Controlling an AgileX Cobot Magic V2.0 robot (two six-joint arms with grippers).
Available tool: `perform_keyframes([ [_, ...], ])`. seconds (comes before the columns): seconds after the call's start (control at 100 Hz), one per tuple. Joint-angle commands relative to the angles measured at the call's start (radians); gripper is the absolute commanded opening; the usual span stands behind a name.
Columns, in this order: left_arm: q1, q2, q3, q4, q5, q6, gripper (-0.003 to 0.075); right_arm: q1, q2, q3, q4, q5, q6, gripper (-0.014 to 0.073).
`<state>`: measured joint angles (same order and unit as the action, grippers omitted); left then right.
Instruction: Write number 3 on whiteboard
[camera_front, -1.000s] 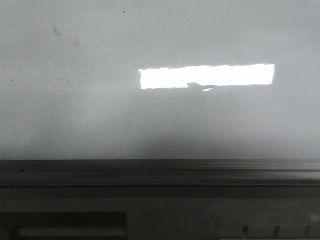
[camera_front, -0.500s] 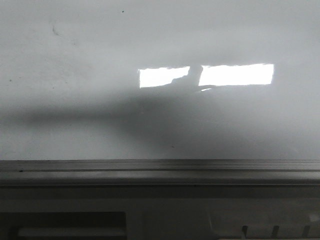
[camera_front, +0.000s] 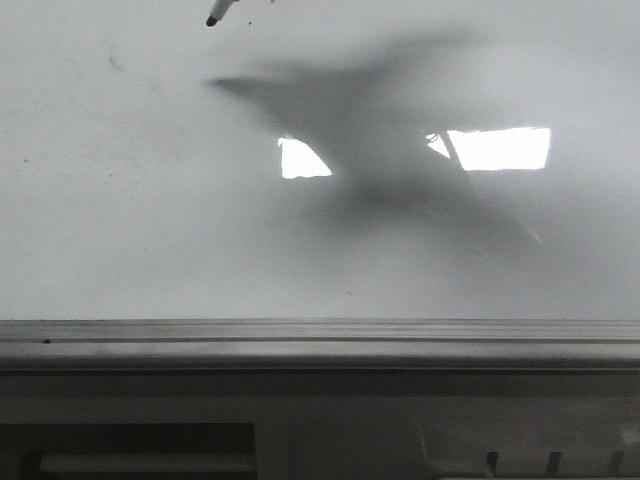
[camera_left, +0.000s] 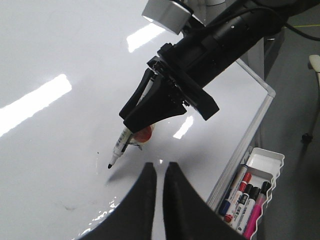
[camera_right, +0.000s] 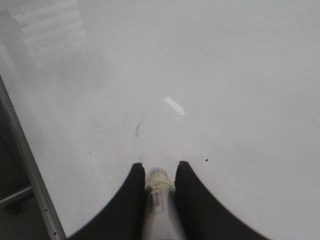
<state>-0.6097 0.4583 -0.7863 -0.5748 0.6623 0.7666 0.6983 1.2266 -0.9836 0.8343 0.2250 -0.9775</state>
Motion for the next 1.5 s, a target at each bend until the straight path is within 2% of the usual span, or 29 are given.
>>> perform_keyframes([
  [0.0, 0.018, -0.027, 0.0, -0.029, -0.067, -0.019, -0.0021, -0.021, -0.008, -0.029, 0.014, -0.066, 0.003, -0.0061],
  [0.21, 0.019, -0.048, 0.013, -0.034, -0.057, -0.019, -0.0021, -0.109, 0.006, -0.028, 0.01, -0.053, 0.003, -0.0061],
  [0.49, 0.019, -0.048, 0.013, -0.036, -0.059, -0.019, -0.0021, -0.226, -0.003, -0.022, -0.02, 0.094, 0.003, -0.0059],
  [0.67, 0.019, -0.048, 0.013, -0.036, -0.059, -0.019, -0.0021, -0.217, -0.016, 0.018, 0.01, 0.099, 0.003, -0.0059],
  [1.0, 0.019, -0.048, 0.013, -0.036, -0.059, -0.019, -0.0021, -0.072, 0.099, 0.044, 0.018, -0.066, 0.003, -0.0059],
  [1.13, 0.019, -0.048, 0.013, -0.036, -0.059, -0.019, -0.0021, -0.076, 0.095, 0.044, 0.019, -0.069, 0.003, -0.0059],
  [1.29, 0.019, -0.048, 0.013, -0.036, -0.057, -0.019, -0.0021, -0.137, 0.043, 0.049, 0.019, -0.043, 0.003, -0.0059],
  [1.49, 0.019, -0.048, 0.013, -0.036, -0.055, -0.019, -0.0021, -0.193, -0.032, 0.125, 0.019, 0.014, 0.003, -0.0059],
])
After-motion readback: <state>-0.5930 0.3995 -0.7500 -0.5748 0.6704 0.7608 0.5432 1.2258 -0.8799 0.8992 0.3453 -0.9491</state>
